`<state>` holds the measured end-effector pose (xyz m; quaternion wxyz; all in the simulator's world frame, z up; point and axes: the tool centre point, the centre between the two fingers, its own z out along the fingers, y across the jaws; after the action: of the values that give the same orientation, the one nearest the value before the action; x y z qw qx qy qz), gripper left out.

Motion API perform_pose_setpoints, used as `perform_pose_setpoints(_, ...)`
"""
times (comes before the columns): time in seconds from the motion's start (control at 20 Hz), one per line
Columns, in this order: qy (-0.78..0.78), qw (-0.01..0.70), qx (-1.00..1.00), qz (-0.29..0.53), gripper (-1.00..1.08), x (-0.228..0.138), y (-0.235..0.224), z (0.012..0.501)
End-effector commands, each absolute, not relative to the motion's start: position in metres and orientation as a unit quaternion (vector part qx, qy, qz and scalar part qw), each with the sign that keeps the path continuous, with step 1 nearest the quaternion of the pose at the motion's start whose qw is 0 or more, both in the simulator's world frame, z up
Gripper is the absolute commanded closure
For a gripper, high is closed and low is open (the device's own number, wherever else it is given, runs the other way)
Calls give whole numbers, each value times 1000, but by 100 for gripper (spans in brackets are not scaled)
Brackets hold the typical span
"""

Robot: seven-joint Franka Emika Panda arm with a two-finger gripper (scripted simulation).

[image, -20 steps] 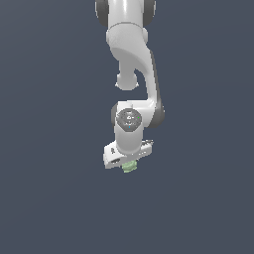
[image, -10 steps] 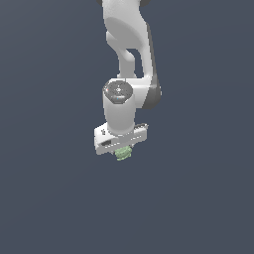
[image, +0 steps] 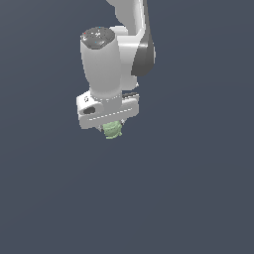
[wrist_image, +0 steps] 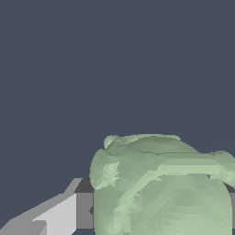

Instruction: Pick up the object and move it to a goal position.

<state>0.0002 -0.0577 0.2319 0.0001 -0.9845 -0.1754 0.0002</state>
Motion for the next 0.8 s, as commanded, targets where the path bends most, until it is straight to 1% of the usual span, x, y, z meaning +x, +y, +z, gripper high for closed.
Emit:
perform_pose_setpoints(0.0,-175,0,-985,0,108,-11,-68,260)
perform_pose_setpoints(0.5,-175,1,-984,0,108,-53,-108,369)
perform_pose_setpoints(0.75,-175,1,-984,0,108,-70,-126,416)
